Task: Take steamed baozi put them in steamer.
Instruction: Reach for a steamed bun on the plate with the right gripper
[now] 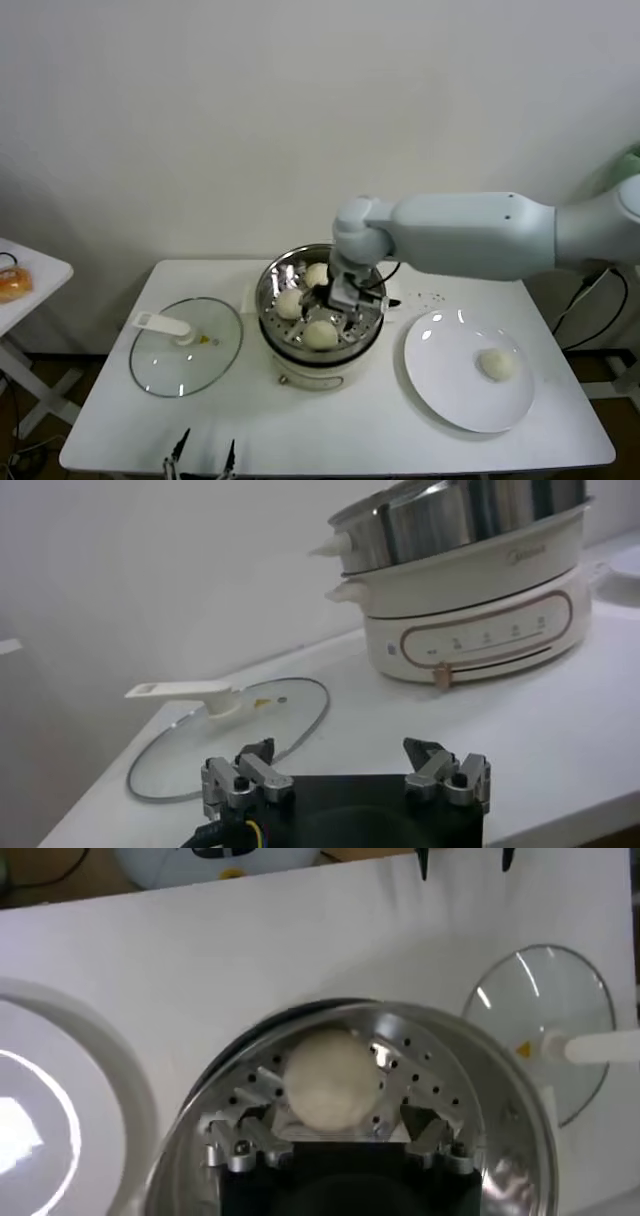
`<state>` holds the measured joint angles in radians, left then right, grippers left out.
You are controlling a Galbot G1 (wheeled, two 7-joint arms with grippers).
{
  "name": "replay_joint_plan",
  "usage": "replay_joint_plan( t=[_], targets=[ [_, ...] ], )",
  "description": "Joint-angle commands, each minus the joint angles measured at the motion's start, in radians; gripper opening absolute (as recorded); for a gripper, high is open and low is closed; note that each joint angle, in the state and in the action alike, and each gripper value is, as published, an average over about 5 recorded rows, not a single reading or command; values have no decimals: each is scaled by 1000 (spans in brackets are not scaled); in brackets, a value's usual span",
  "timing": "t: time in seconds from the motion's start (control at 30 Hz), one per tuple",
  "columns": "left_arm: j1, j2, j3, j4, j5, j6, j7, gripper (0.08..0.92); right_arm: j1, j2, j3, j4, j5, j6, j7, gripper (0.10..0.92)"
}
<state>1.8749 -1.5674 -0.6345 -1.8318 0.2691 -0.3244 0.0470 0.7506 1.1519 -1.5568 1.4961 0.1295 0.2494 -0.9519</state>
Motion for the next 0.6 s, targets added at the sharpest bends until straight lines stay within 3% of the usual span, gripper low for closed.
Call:
replay_joint_plan(
  t=[0.03, 0.27, 0.6],
  targets=[
    [3, 3, 2, -5, 2, 0, 1, 823, 188, -126, -147, -61, 359, -66, -158, 822],
    [3, 9, 2, -2, 4, -2, 1, 823, 248, -303, -278, -119, 438, -240, -171, 823],
    [-2, 8, 4, 14, 12, 1, 2, 823, 92, -572, -249, -88, 259, -416, -97, 823]
  ],
)
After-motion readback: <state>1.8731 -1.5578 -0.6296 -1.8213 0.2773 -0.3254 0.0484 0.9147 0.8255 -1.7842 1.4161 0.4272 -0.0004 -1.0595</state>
